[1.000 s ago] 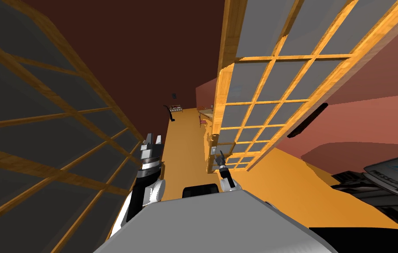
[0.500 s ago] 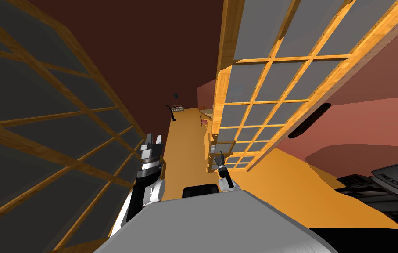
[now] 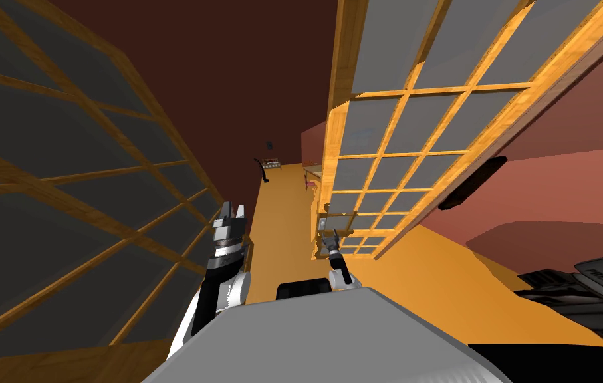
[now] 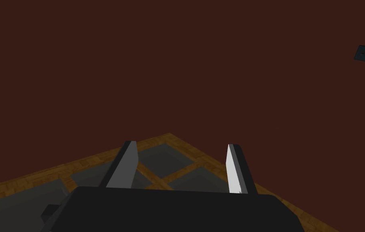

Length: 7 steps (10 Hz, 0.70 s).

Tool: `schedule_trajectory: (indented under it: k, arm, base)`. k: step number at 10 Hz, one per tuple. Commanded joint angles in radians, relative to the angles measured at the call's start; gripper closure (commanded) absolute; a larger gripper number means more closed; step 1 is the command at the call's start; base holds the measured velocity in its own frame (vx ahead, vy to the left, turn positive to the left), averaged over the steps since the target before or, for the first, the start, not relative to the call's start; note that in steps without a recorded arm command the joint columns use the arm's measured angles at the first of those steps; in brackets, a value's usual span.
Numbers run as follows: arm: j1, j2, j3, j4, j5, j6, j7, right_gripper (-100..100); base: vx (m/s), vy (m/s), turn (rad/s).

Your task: Push the door open

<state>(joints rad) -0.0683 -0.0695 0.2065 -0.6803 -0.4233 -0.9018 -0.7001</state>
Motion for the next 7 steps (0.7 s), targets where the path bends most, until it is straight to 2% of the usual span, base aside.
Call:
schedule_trajectory:
  k: [1,2,4,5,6,7]
  arm:
    - [0.001,0.007,0.010,-0.005,-0.025,0.002,-0.050,-100]
    - [0.001,0.007,0.010,-0.005,-0.025,0.002,-0.056,-100]
    - [0.001,0.018,0.026,-0.012,-0.066,0.004,-0.123,-100]
    - [0.001,0.018,0.026,-0.012,-0.066,0.004,-0.138,-100]
    - [0.001,0.024,0.033,-0.015,-0.085,0.005,-0.174,-100]
    - [0.001,0.024,0.033,-0.015,-0.085,0.005,-0.178,-100]
  base:
    - [-0.054,-0.032,0.034]
    - [-0.044,-0.023,0.034]
    - [-0.065,-0.026,0.075]
    - [-0.051,-0.022,0.030]
    - [-0.046,-0.026,0.041]
    - [-0.035,-0.020,0.029]
